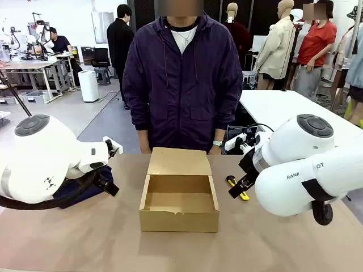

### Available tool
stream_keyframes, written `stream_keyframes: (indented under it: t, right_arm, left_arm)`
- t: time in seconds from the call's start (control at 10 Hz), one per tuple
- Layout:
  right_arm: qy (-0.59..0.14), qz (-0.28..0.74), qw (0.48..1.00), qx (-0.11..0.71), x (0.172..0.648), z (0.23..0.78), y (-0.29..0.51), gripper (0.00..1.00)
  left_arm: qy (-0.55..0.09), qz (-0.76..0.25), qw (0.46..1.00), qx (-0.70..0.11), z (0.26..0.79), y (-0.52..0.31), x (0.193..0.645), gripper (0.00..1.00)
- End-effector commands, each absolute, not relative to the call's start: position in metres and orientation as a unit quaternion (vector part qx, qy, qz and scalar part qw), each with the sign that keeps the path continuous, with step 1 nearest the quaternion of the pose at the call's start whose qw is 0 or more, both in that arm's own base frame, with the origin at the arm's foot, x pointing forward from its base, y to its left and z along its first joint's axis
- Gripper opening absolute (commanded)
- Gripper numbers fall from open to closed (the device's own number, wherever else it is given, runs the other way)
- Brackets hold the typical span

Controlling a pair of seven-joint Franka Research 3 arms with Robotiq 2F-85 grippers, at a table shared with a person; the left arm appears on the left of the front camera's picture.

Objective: Pack the items into the box.
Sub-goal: Pick up the item indicated by the person and place it inside the Mailer Box.

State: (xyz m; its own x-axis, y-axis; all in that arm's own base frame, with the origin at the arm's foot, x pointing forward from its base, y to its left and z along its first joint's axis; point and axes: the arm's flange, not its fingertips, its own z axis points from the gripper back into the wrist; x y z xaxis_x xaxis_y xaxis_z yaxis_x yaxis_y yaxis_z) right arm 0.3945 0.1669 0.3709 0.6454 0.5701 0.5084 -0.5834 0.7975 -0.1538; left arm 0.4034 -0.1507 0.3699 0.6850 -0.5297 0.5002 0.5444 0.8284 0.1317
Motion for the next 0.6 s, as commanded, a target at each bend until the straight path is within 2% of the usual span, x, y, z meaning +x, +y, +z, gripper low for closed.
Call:
stream_keyframes:
  t: [0.0,0.5]
  right_arm:
    - [-0.276,0.318,0.907,0.012,0.3945,0.3709,0.1669,1.0]
    - [-0.276,0.318,0.907,0.012,0.3945,0.3709,0.1669,1.0]
  left_arm:
    - [-0.268,-0.293,0.918,-0.014,0.37,-0.1507,0.4034,1.0]
    - [-0.268,-0.293,0.918,-0.014,0.37,-0.1507,0.4034,1.0]
